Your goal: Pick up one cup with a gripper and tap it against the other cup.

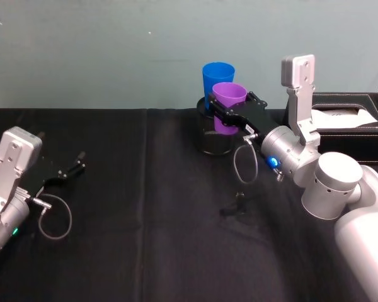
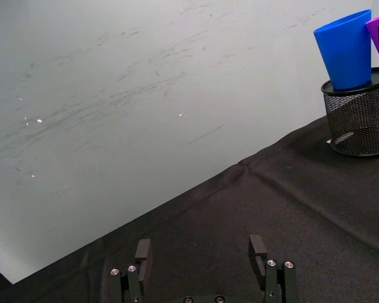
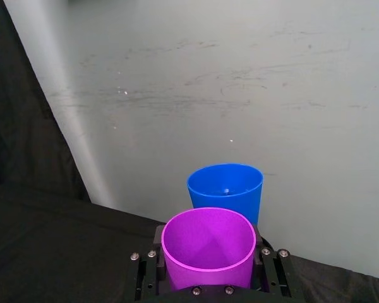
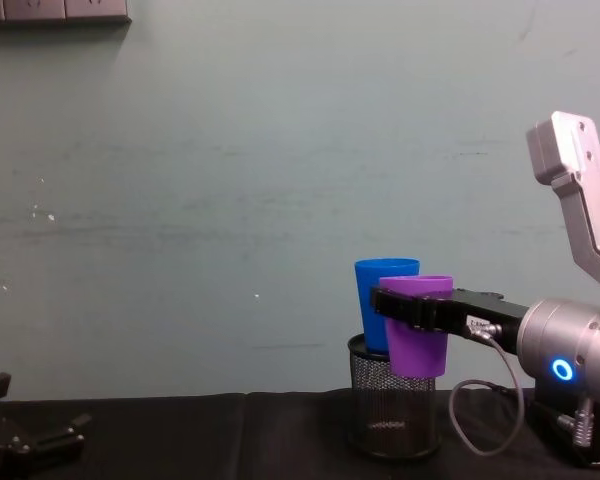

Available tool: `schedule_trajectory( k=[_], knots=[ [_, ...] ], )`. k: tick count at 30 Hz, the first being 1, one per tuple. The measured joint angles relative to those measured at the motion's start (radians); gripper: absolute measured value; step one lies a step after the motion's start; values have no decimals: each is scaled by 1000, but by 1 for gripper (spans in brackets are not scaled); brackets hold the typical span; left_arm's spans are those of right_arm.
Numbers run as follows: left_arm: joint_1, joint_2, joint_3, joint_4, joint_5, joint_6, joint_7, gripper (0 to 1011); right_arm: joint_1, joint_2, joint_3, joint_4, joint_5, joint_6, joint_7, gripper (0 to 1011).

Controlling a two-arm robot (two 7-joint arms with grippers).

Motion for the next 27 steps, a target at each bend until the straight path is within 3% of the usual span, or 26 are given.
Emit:
schedule_trajectory(
  k=[27],
  knots=[
    [0,0,0,0,0,0,0,1000,0,0,0,0,0,0,0,735]
  ],
)
